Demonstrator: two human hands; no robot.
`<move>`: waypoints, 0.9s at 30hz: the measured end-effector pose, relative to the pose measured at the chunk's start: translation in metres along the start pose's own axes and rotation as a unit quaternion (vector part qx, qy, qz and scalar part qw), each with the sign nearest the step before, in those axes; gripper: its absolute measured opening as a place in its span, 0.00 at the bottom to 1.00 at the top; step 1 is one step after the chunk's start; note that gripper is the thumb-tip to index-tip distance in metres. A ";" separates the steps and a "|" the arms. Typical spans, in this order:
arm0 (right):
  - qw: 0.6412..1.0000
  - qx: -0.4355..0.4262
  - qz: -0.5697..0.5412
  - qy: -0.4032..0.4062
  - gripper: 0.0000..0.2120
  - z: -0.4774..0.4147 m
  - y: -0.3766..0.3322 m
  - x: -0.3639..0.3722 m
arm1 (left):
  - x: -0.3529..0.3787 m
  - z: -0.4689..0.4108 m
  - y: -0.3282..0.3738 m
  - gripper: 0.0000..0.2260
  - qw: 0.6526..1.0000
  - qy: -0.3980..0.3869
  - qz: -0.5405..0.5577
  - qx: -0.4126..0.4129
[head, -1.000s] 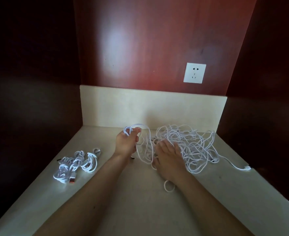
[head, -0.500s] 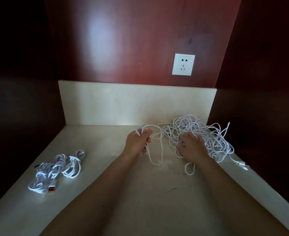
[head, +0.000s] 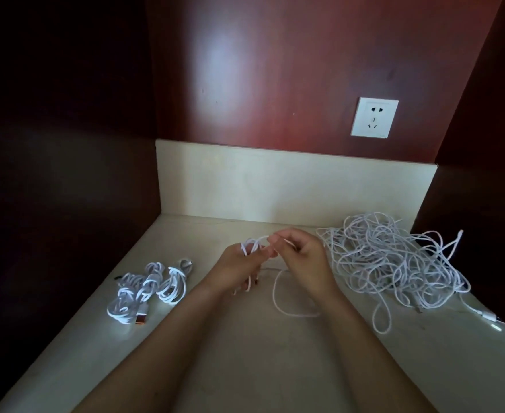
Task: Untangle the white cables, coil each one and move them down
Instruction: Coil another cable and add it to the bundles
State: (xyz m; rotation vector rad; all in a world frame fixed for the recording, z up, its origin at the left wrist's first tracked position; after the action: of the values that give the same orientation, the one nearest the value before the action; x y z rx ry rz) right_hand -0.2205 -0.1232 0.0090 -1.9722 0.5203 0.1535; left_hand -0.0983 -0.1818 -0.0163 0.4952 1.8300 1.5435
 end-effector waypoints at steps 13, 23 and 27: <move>0.988 -0.025 0.152 0.030 0.16 0.005 0.015 0.005 | 0.016 0.018 0.000 0.14 0.835 -0.328 0.440 -0.039; 0.979 -0.045 0.185 0.067 0.14 0.018 0.000 0.004 | 0.009 0.012 -0.014 0.15 0.877 -0.226 0.417 -0.079; 0.976 -0.046 0.206 0.053 0.15 0.019 -0.001 0.008 | 0.012 0.014 -0.021 0.14 0.916 -0.190 0.338 -0.102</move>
State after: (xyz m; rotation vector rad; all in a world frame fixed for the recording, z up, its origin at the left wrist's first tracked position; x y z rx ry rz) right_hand -0.2101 -0.1083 -0.0011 -1.9471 1.0057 0.3367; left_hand -0.0941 -0.1685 -0.0407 1.3239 1.2286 1.8769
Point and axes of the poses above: each hand's wrist, its own z-axis away from the middle knuckle, its own x-axis out of the palm, y = z × x, the point moved 6 cm from there along -z, towards the middle knuckle, and after that the axes turned 14 degrees about -y, right-handed, at the moved point
